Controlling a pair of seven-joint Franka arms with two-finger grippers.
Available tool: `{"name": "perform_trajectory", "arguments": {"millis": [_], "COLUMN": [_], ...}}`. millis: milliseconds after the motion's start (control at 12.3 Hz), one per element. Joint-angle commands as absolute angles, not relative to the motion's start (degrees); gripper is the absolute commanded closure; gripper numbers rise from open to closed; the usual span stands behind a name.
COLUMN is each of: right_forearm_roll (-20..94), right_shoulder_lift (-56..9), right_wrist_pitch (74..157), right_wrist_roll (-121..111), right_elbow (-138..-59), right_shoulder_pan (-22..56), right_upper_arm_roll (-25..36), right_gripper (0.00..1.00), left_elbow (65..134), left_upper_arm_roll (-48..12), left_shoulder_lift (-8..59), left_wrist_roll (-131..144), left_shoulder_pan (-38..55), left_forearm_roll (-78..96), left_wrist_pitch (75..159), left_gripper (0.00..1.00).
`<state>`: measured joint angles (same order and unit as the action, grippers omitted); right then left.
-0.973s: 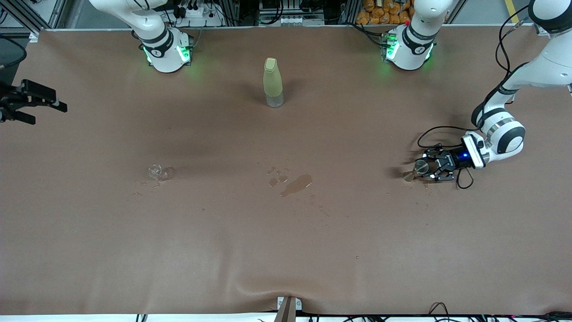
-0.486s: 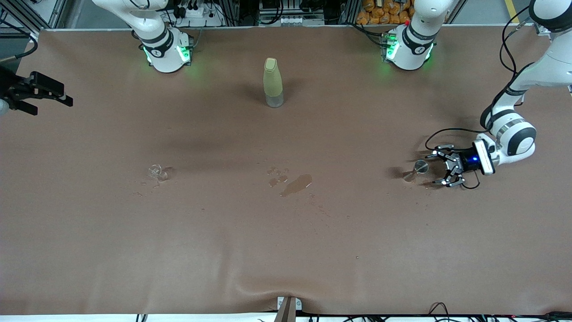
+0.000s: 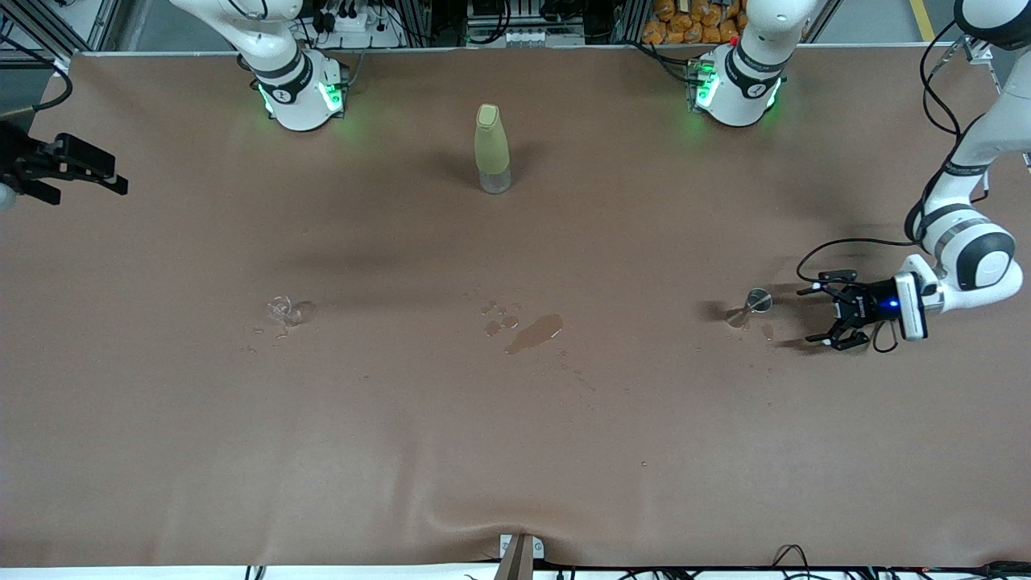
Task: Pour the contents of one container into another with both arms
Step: 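Lower the jigger onto the table and open the left gripper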
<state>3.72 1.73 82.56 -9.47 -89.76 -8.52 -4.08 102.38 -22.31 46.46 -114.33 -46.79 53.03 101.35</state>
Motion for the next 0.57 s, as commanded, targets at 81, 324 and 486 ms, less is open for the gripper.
{"name": "perform_trajectory", "arguments": {"millis": [81,324,486], "right_forearm_roll": [0.35,0.53,0.44], "right_shoulder_lift": [2.11,1.76,1.67], "right_wrist_pitch": [82.88,84.63,85.16], "right_wrist_roll": [-5.63,-6.32,-6.68], "right_elbow": [-89.56,-89.56,-89.56], "right_shoulder_pan": [-7.48,-5.28,-4.75], "right_upper_arm_roll": [-4.66,-1.15,-0.53], "right_gripper": [0.00,0.00,0.00], "left_elbow": [97.67,94.50,92.82], "left_upper_arm_roll": [-25.74,-28.04,-29.61], "left_shoulder_lift": [38.34,28.68,24.81], "left_wrist_roll": [-94.79,-68.56,-57.18], "left_shoulder_pan": [-46.50,-44.04,-43.77], "left_forearm_roll": [42.40,32.39,28.05], "left_wrist_pitch": [100.28,100.46,100.46], "left_gripper": [0.00,0.00,0.00]}}
